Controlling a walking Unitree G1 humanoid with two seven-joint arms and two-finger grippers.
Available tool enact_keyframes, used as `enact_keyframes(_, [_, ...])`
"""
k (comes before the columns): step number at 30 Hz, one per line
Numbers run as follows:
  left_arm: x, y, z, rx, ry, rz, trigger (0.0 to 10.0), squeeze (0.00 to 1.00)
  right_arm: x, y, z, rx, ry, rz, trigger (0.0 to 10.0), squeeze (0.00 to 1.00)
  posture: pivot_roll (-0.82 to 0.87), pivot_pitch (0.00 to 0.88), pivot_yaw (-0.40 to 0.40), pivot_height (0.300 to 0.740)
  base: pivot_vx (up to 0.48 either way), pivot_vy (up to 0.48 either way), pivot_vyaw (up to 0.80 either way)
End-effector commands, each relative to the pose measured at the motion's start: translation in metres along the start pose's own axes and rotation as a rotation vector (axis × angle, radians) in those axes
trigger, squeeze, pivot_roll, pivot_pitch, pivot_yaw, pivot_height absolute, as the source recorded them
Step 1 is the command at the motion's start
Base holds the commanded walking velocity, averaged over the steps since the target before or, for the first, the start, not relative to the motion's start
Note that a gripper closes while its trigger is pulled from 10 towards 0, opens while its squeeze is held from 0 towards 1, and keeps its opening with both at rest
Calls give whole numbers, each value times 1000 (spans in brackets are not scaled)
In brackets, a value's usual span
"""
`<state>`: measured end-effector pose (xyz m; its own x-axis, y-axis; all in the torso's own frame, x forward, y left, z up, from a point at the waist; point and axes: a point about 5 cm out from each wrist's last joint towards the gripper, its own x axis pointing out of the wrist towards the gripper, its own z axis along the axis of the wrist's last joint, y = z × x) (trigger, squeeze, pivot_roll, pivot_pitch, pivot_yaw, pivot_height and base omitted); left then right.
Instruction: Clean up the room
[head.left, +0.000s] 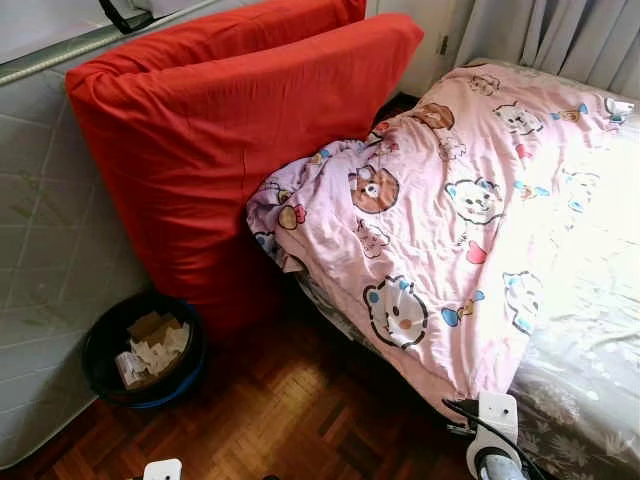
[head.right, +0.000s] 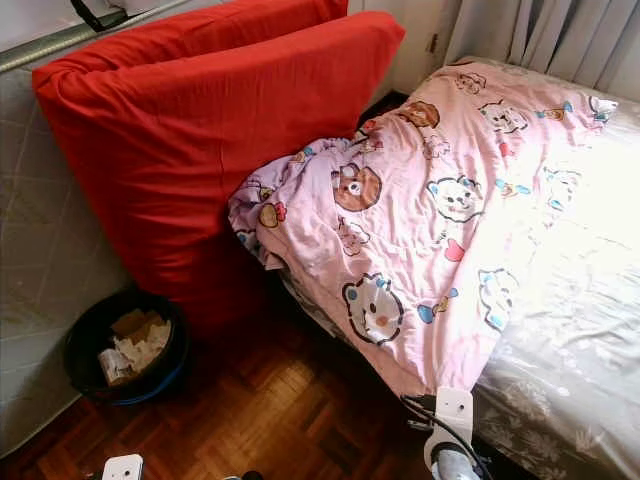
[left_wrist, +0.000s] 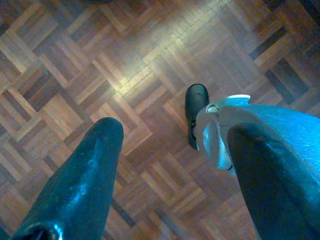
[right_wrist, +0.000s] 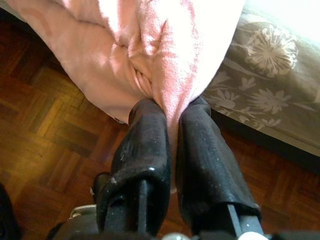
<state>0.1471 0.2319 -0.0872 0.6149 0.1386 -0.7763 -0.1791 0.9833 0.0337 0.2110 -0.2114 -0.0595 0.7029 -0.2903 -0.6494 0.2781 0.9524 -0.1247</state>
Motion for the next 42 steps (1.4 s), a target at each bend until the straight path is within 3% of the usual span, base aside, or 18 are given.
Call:
enact_keyframes(1, [-3,3,-8,13,27,11,10000,0,-2,-2,-10,13,35,-8,10000,0,-23,159,7,740,0,0,0])
enact_keyframes(3, [-3,3,-8,9,27,12,10000,0,-2,-4,-9,19,31,-10,10000,0,-26,158,7,740,0,0,0])
enact_keyframes(4, [-3,3,-8,8,27,12,10000,0,-2,-4,-8,22,26,-11,10000,478,-25,158,7,740,0,0,0])
enact_keyframes(5, [-3,3,-8,9,27,12,10000,0,-1,-4,-7,25,20,-12,10000,702,-25,158,7,740,0,0,0])
enact_keyframes(6, [-3,3,-8,11,27,11,10000,0,-1,-3,-6,27,19,-10,10000,820,-25,158,6,740,0,0,0])
enact_keyframes(7, [-3,3,-8,11,27,11,10000,0,-1,-3,-6,27,19,-10,10000,820,-25,158,6,740,0,0,0])
enact_keyframes(8, [-3,3,-8,11,26,11,10000,0,-1,-3,-6,28,21,-7,10000,1000,-24,158,6,740,0,0,0])
enact_keyframes(18, [-3,3,-8,10,25,12,10000,0,-3,-2,-14,46,50,5,10000,1000,-23,158,6,740,0,0,0])
enact_keyframes(19, [-3,3,-8,10,25,11,10000,0,-3,-2,-16,41,59,7,10000,918,-24,158,5,740,0,0,0])
enact_keyframes(20, [-3,3,-8,10,26,11,10000,0,-4,-2,-17,39,62,8,10000,918,-24,158,5,740,0,0,0])
enact_keyframes(21, [-3,3,-8,10,25,11,10000,0,-4,-2,-18,39,66,9,10000,722,-24,158,5,740,0,0,0])
enact_keyframes(22, [-3,3,-8,9,25,11,10000,0,-4,-2,-19,41,69,14,10000,0,-24,158,5,740,0,0,0])
enact_keyframes(29, [-3,3,-8,4,24,15,10000,0,-7,-1,-28,35,103,44,10000,0,-24,151,2,740,0,0,0])
enact_keyframes(37, [-2,2,-7,-3,21,17,10000,0,-17,6,-53,19,203,156,10000,0,-22,142,-2,740,0,0,0])
enact_keyframes(42, [-2,1,-6,-6,19,18,10000,0,-19,4,-57,42,215,134,10000,0,-30,145,3,740,0,0,0])
